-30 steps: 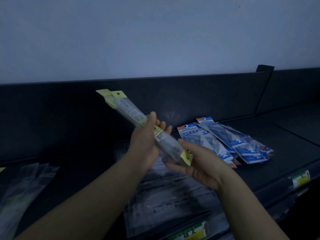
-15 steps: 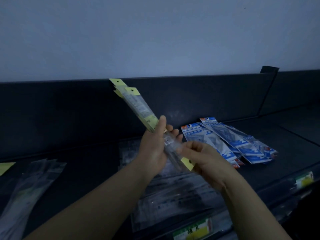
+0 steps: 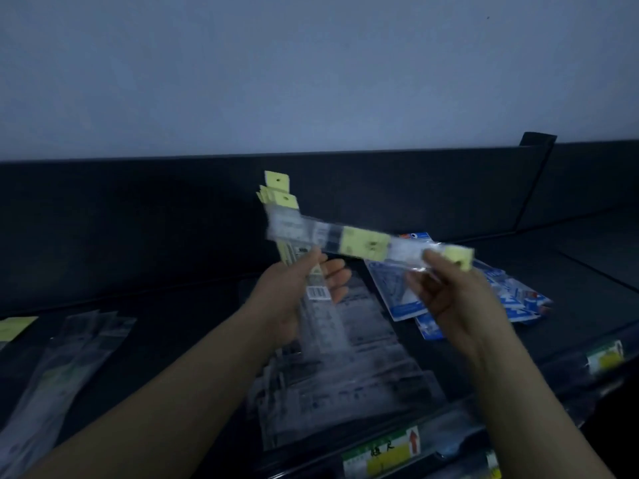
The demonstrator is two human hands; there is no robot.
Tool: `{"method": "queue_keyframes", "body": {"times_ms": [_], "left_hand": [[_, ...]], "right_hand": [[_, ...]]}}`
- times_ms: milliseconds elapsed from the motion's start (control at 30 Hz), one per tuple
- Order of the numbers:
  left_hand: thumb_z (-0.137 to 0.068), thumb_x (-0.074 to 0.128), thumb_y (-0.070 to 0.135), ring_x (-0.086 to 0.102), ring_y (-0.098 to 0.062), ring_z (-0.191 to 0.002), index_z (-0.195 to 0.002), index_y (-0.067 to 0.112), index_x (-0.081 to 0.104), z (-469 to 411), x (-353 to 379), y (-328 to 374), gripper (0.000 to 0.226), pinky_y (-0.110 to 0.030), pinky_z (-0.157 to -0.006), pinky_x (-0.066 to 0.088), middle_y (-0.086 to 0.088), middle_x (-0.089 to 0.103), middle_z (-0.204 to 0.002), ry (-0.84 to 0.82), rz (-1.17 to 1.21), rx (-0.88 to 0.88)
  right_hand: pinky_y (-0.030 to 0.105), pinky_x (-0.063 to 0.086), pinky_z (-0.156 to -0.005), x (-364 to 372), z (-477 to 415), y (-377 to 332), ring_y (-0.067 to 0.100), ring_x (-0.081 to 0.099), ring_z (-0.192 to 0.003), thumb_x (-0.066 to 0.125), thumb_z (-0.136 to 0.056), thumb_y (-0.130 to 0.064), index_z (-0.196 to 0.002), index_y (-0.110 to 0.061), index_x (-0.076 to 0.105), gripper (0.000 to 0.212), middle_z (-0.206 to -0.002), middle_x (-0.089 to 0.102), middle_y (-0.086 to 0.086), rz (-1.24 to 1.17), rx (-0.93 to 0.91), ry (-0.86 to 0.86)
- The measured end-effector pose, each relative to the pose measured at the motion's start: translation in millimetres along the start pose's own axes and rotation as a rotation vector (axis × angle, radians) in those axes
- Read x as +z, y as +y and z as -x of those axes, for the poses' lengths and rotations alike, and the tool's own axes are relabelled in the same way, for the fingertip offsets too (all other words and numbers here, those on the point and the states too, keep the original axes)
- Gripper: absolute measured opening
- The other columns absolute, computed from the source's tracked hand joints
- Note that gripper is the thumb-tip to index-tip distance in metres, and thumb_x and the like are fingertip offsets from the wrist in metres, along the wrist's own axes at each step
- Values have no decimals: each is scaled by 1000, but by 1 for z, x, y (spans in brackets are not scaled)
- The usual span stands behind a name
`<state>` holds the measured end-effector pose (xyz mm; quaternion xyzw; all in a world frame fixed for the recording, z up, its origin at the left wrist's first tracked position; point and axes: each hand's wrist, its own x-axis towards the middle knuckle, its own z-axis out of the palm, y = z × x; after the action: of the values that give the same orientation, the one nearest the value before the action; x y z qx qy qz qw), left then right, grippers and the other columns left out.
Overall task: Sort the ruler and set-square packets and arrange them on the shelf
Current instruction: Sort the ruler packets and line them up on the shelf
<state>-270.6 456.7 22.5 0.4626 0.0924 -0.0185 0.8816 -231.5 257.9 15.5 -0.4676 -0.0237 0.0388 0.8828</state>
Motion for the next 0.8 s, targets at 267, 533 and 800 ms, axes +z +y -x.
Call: {"method": "queue_keyframes", "body": {"times_ms": [267,533,800], "left_hand": [[-90,55,45,66,-22,-61,-77,6,57,15,-21,5,41,-30,-54,57,-13,67,-74,-73,-128,-249],[-88,62,16,64,-15,-60,-112,4,55,44,-6,-8,28,-27,-55,56,-9,69,-81,-349,-333,-345],[-90,59,21,66,-20,-66,-87,3,67,55,-48,9,20,-30,-61,58,-12,67,-79,-45,-74,-58]], "right_hand": [[19,54,-57,-13,-16,-8,6,62,-61,55,-92,-11,-80,-11,60,13,-66,64,-1,18,-34,-36],[21,55,-62,36,-22,28,14,64,-70,61,-87,-5,-97,-4,67,11,-85,70,8,256,-43,-174],[28,58,-71,82,18,72,27,66,-84,62,-85,-17,-114,5,57,37,-94,68,18,391,307,-514]]}}
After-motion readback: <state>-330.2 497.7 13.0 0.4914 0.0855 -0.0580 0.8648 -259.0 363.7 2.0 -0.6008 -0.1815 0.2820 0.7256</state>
